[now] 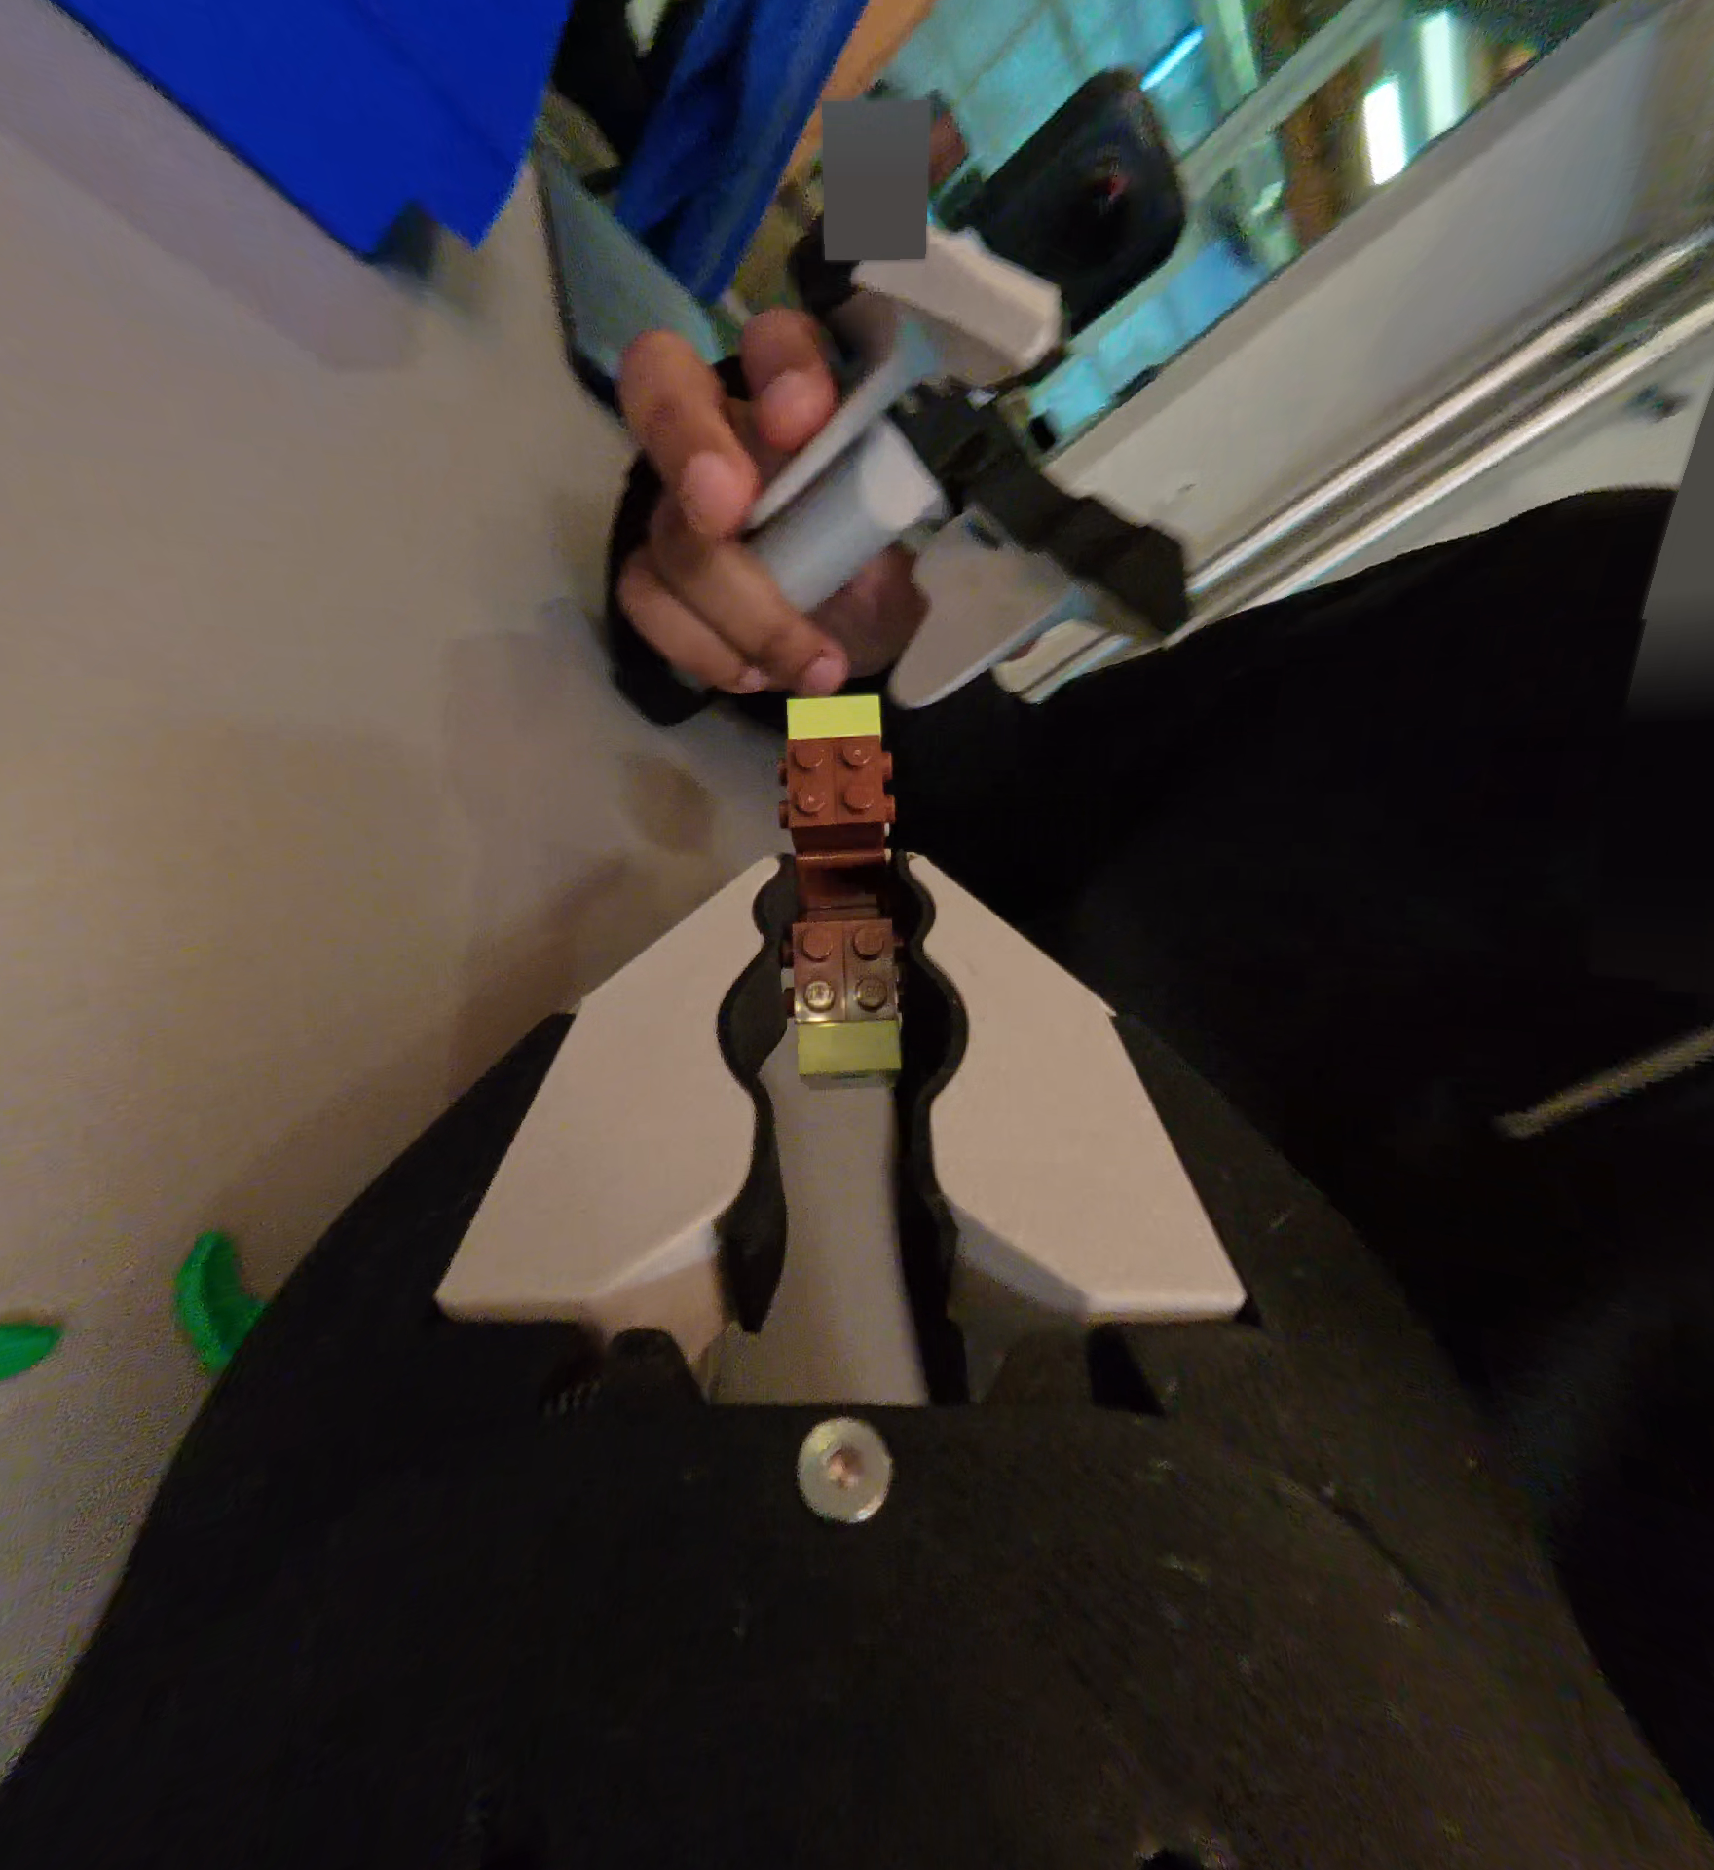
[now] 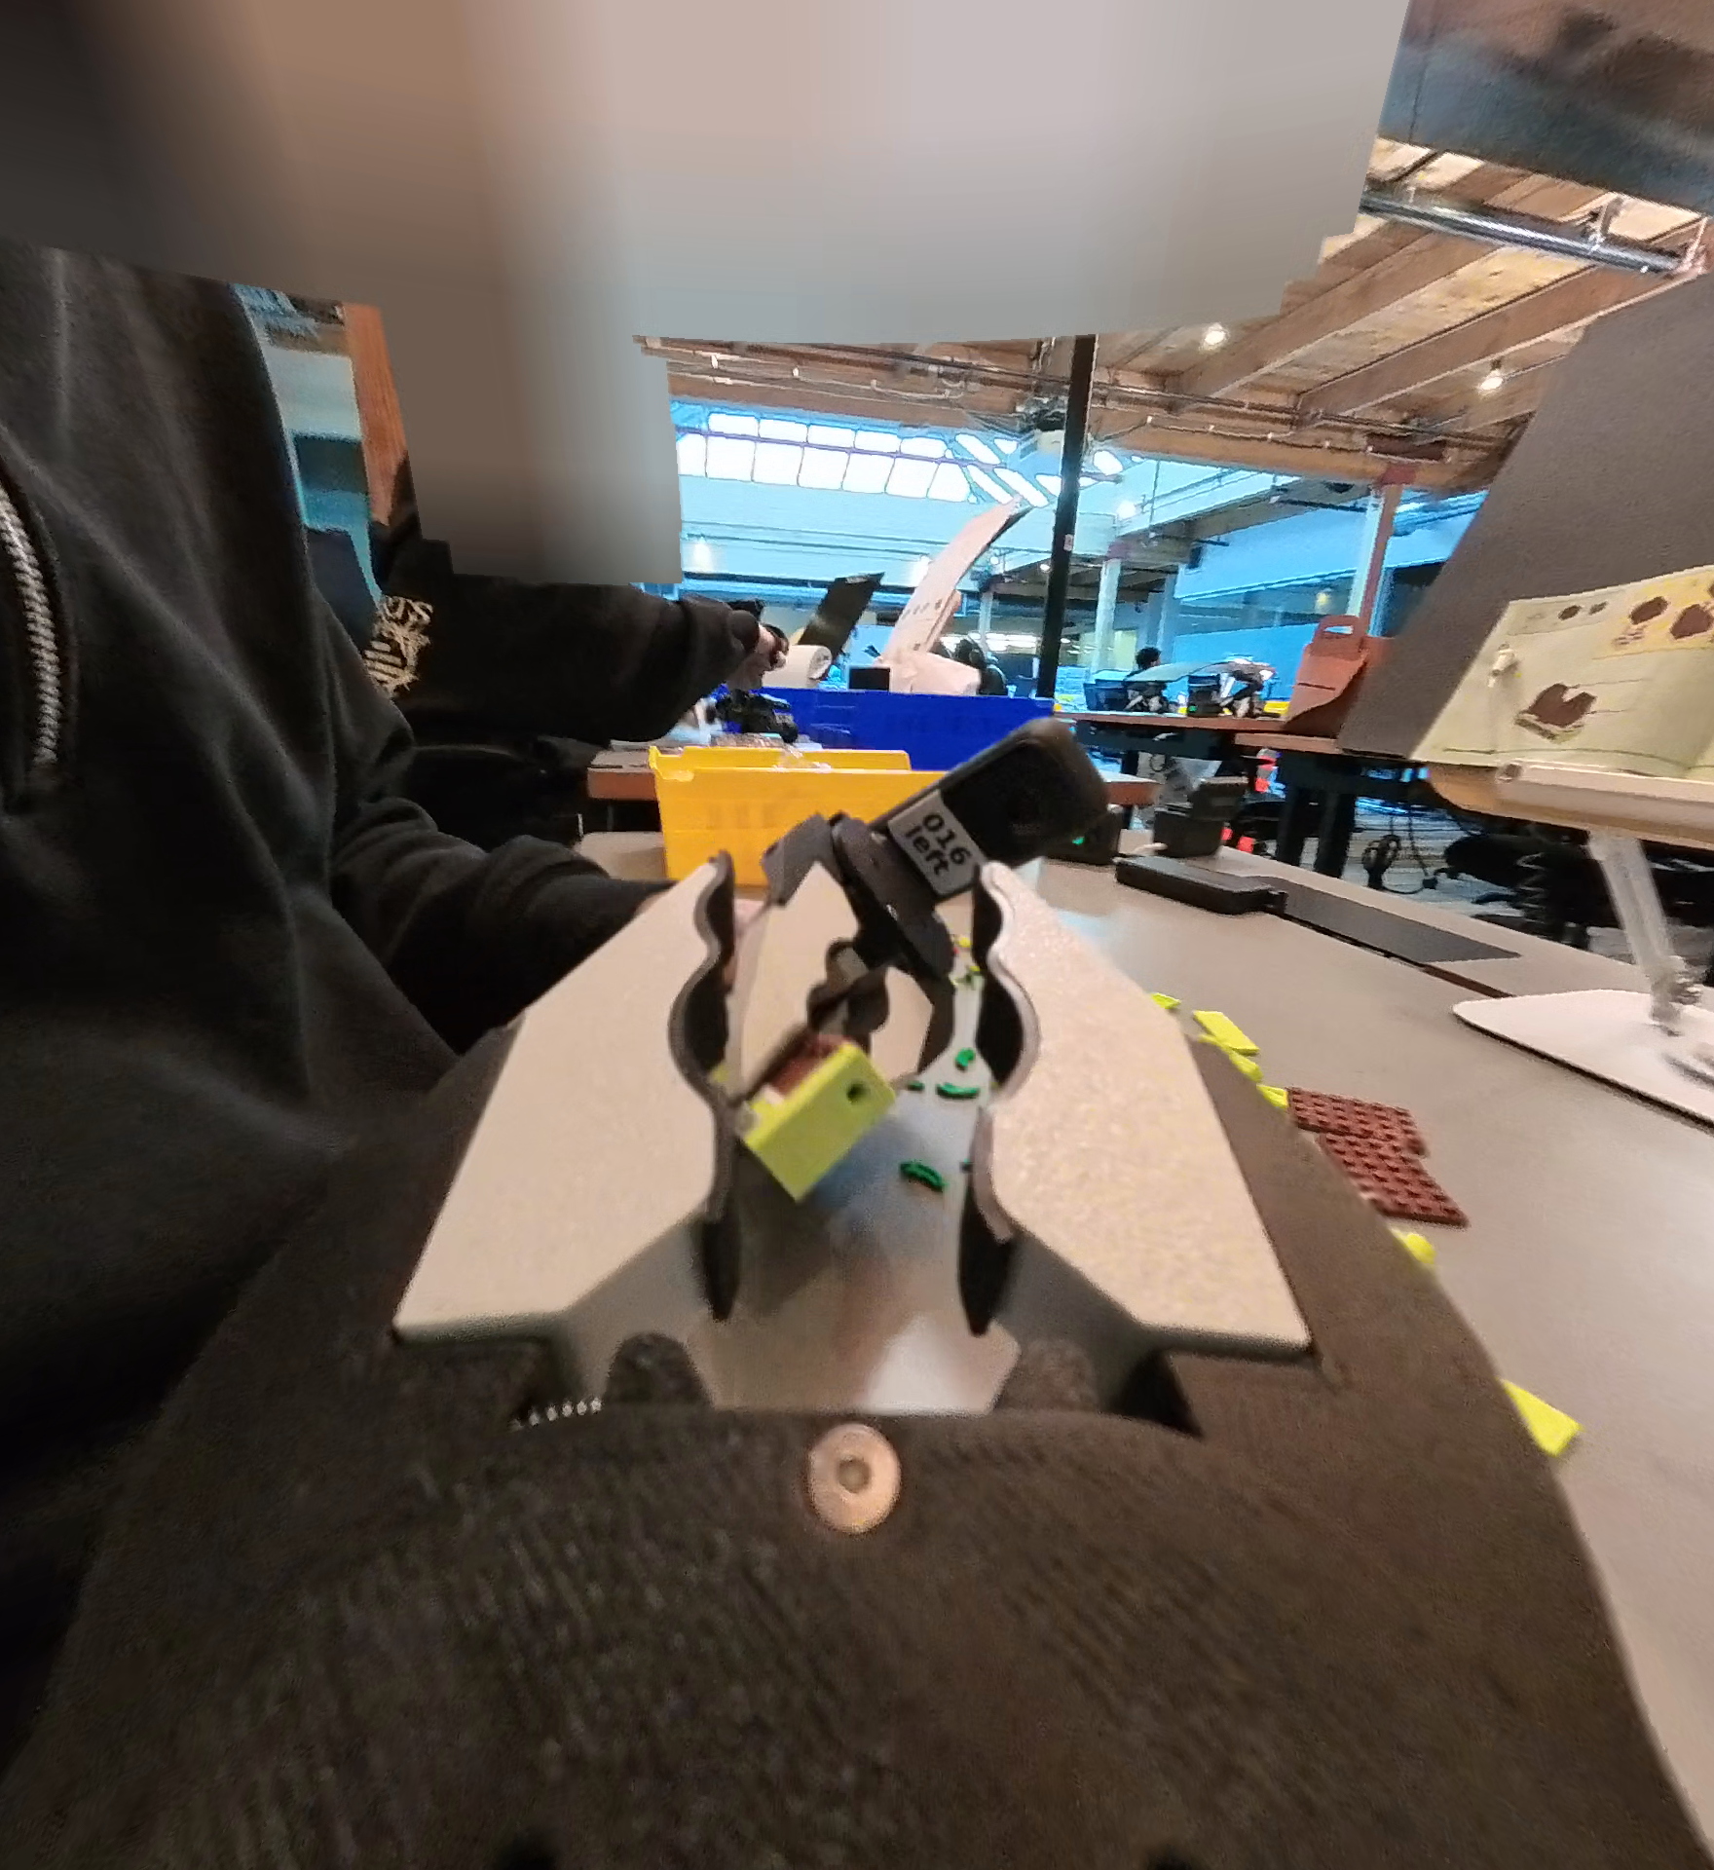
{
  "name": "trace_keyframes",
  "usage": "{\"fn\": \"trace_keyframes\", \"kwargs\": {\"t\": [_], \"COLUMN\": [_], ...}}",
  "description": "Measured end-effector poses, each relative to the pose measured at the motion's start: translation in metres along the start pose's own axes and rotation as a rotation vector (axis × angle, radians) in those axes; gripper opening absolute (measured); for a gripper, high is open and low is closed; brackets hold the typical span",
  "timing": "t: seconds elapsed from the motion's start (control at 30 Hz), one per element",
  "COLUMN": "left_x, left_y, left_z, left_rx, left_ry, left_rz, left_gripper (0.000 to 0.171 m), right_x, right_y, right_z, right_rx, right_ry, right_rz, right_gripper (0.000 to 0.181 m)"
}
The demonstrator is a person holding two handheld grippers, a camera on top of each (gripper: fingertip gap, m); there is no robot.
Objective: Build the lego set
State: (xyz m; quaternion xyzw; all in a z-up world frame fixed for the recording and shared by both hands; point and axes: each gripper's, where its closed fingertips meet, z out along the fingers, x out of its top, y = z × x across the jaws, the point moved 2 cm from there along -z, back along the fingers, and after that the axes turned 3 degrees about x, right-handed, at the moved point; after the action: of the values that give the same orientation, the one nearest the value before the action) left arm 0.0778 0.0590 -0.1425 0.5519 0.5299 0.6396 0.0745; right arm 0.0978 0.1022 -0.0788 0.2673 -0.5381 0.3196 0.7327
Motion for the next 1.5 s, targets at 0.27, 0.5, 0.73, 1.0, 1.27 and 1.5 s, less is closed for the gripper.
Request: {"fn": "trace_keyframes", "kwargs": {"t": [0.27, 0.5, 0.73, 1.0, 1.27, 1.5], "left_x": [-0.008, -0.019, -0.024, -0.022, -0.017, -0.017], "left_y": [-0.032, -0.042, -0.038, -0.034, -0.032, -0.036], "left_z": [-0.013, -0.006, 0.003, 0.005, 0.000, -0.002], "left_rx": [0.153, 0.292, 0.292, 0.268, 0.222, 0.221], "left_ry": [-0.029, -0.100, -0.138, -0.136, -0.096, -0.081], "left_rz": [-0.177, -0.174, -0.170, -0.132, -0.128, -0.140], "left_gripper": [0.013, 0.014, 0.014, 0.019, 0.038, 0.026], "right_x": [-0.051, -0.098, -0.112, -0.110, -0.104, -0.104], "right_y": [0.000, -0.003, -0.008, -0.008, 0.004, 0.010], "right_z": [0.003, 0.010, 0.009, 0.007, 0.002, -0.001], "right_rx": [-0.071, -0.081, -0.040, -0.031, -0.091, -0.118], "right_ry": [-0.480, -0.802, -0.908, -0.926, -0.932, -0.955], "right_rz": [-0.286, -0.496, -0.581, -0.571, -0.558, -0.544], "right_gripper": [0.060, 0.062, 0.041, 0.037, 0.035, 0.035]}}
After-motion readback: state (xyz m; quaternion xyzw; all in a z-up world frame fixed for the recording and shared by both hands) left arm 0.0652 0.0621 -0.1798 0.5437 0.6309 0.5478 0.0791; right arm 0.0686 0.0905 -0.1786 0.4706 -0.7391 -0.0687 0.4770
